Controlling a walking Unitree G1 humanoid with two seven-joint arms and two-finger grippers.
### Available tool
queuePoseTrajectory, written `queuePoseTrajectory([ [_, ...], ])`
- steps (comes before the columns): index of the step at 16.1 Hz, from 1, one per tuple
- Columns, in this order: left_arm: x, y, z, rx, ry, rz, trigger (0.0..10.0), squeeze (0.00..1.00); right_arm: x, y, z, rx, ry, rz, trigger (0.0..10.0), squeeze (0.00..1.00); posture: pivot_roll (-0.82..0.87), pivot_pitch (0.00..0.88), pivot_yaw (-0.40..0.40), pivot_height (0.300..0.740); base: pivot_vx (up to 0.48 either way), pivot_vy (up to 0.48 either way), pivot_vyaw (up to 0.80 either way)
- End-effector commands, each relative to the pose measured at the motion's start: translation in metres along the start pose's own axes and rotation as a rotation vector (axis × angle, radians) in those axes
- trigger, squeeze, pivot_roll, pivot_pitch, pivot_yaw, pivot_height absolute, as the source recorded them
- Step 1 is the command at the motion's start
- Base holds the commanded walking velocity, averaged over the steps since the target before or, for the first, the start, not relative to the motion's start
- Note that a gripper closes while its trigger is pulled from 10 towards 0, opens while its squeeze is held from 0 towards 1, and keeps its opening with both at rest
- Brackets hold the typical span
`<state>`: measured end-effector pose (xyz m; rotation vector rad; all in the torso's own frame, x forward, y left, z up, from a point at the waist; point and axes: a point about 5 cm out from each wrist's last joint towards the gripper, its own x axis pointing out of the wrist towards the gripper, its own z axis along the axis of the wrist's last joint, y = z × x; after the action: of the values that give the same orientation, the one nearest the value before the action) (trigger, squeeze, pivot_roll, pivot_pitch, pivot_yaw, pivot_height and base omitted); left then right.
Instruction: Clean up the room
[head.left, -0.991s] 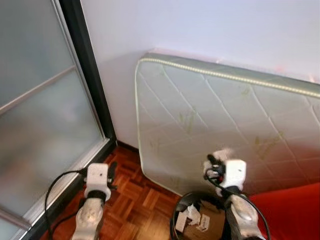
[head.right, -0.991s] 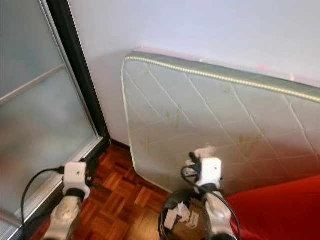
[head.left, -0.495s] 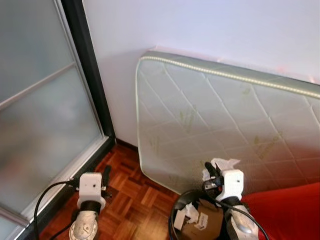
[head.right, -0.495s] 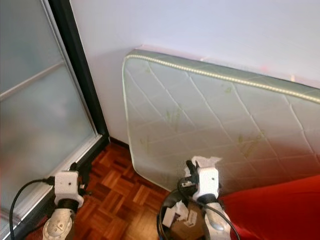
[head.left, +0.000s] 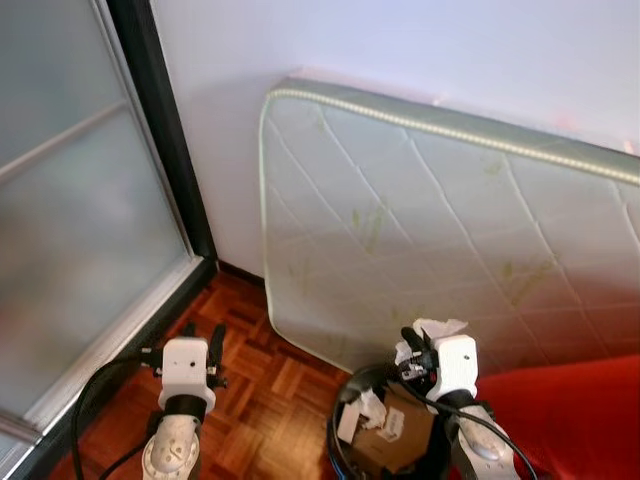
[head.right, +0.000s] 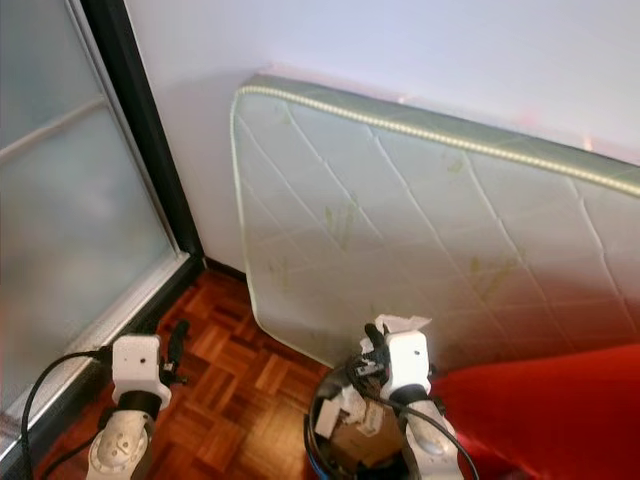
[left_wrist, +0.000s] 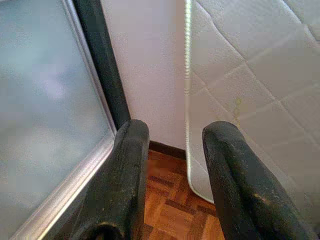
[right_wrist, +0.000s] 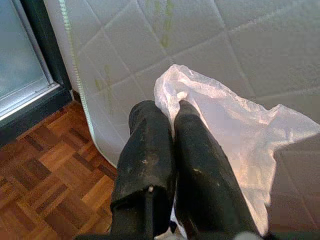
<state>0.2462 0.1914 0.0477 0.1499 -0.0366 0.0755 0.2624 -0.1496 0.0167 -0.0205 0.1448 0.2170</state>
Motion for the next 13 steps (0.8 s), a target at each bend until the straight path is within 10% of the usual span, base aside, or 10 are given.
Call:
queuePoseTrajectory([
  [1,-0.001,-0.001,0.0,0.006,0.014,-0.02,10.0,0.0,-0.003,0.0,-0.003,0.001,0.02,0.009,10.0,0.0,0.06,0.134,-0.081,0.65,0.0,0.0,0.0],
  [13,0.02,-0.004,0.014,-0.021,0.006,-0.04,10.0,0.0,0.005,0.008,-0.003,0.005,0.053,0.05,10.0,0.0,0.07,0.147,-0.082,0.63,0.0,0.0,0.0],
])
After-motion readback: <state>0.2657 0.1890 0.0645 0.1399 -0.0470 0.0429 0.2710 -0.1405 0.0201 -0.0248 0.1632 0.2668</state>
